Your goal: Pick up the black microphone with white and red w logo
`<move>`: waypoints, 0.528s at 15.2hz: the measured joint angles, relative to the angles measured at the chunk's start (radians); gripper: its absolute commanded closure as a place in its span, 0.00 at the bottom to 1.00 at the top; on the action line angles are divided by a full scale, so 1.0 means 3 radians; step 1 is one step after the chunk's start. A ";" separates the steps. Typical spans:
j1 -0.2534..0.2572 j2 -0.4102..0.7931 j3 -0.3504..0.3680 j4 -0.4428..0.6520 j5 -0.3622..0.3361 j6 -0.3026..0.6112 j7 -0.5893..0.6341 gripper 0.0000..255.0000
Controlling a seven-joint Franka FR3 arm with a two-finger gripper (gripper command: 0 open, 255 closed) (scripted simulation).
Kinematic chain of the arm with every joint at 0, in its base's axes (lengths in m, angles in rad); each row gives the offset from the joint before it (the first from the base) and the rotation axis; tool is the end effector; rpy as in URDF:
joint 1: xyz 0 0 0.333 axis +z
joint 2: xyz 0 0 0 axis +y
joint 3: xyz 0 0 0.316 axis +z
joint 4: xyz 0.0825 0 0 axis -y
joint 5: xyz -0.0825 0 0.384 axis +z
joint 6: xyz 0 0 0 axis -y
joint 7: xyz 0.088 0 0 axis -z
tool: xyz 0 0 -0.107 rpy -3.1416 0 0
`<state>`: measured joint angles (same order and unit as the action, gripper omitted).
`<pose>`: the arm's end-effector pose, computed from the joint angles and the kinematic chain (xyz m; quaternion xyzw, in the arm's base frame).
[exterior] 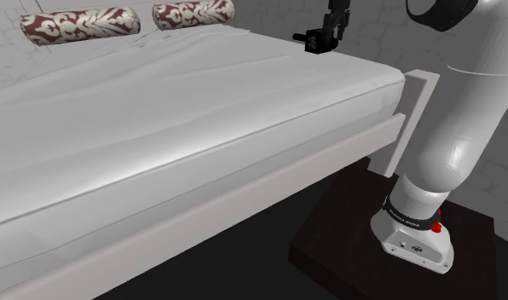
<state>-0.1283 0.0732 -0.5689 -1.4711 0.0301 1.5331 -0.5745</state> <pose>0.4475 -0.3541 0.6331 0.9982 -0.0601 -0.0027 0.0038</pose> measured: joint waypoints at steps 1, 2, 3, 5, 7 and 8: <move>0.0010 -0.0032 0.0005 -0.0082 -0.0017 0.0055 0.0012 0.00; 0.0010 -0.0034 0.0005 -0.0112 -0.0018 0.0083 0.0011 0.00; 0.0012 -0.0038 0.0006 -0.0132 -0.0021 0.0100 0.0014 1.00; 0.0013 -0.0042 0.0007 -0.0150 -0.0024 0.0115 0.0016 1.00; 0.0013 -0.0045 0.0007 -0.0154 -0.0024 0.0118 0.0016 1.00; 0.0013 -0.0046 0.0007 -0.0155 -0.0025 0.0119 0.0017 1.00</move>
<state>-0.1243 0.0595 -0.5667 -1.5175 0.0227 1.5688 -0.5695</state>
